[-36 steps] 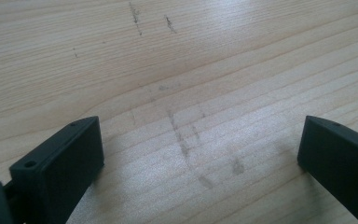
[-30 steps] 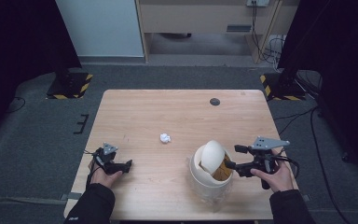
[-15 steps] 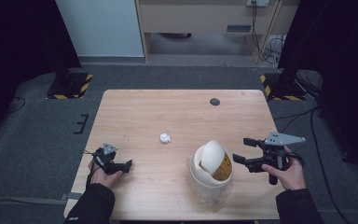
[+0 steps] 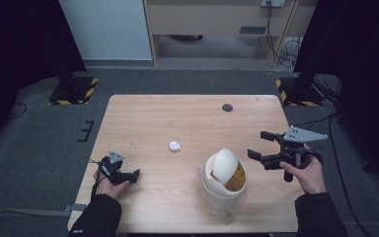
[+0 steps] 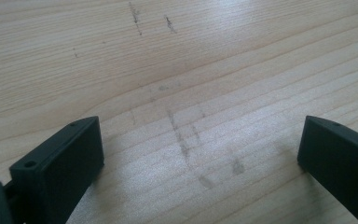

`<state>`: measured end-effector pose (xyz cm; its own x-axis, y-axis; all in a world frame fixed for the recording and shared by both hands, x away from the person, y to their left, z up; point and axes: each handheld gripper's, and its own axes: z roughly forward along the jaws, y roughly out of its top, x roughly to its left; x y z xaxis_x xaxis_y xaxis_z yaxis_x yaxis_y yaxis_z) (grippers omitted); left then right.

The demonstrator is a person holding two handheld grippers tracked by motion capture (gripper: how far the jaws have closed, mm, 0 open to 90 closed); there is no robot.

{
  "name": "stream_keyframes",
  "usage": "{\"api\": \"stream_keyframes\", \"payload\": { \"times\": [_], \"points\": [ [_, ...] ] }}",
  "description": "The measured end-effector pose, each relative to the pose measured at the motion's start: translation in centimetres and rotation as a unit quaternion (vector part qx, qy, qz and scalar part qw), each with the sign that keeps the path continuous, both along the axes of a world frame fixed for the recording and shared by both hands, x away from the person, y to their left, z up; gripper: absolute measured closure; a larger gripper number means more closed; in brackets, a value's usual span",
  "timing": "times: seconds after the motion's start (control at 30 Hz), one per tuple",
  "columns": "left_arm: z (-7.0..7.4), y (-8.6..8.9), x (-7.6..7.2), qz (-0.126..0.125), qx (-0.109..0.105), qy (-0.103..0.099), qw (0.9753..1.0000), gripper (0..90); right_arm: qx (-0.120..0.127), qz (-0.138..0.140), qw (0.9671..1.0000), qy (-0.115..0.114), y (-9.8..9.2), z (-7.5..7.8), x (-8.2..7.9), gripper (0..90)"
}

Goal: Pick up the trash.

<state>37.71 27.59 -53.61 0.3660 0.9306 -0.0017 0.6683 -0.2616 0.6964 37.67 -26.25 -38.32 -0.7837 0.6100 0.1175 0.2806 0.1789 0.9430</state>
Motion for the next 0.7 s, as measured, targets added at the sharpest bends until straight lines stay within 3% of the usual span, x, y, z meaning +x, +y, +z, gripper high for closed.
{"api": "stream_keyframes", "payload": {
  "times": [0.2, 0.4, 0.7],
  "points": [
    [0.0, 0.0, 0.0, 0.0, 0.0, 0.0, 1.0, 0.0, 0.001, 0.005, 0.9998, -0.018, 1.1, 1.1, 2.0, 10.5],
    [0.0, 0.0, 0.0, 0.0, 0.0, 0.0, 1.0, 0.0, -0.001, 0.004, 0.9999, -0.013, 1.8, 1.6, 3.6, 12.3],
    [0.0, 0.0, 0.0, 0.0, 0.0, 0.0, 1.0, 0.0, -0.022, 0.023, 0.9993, -0.019, 4.0, 2.3, 7.1, 14.7]
  ]
}}
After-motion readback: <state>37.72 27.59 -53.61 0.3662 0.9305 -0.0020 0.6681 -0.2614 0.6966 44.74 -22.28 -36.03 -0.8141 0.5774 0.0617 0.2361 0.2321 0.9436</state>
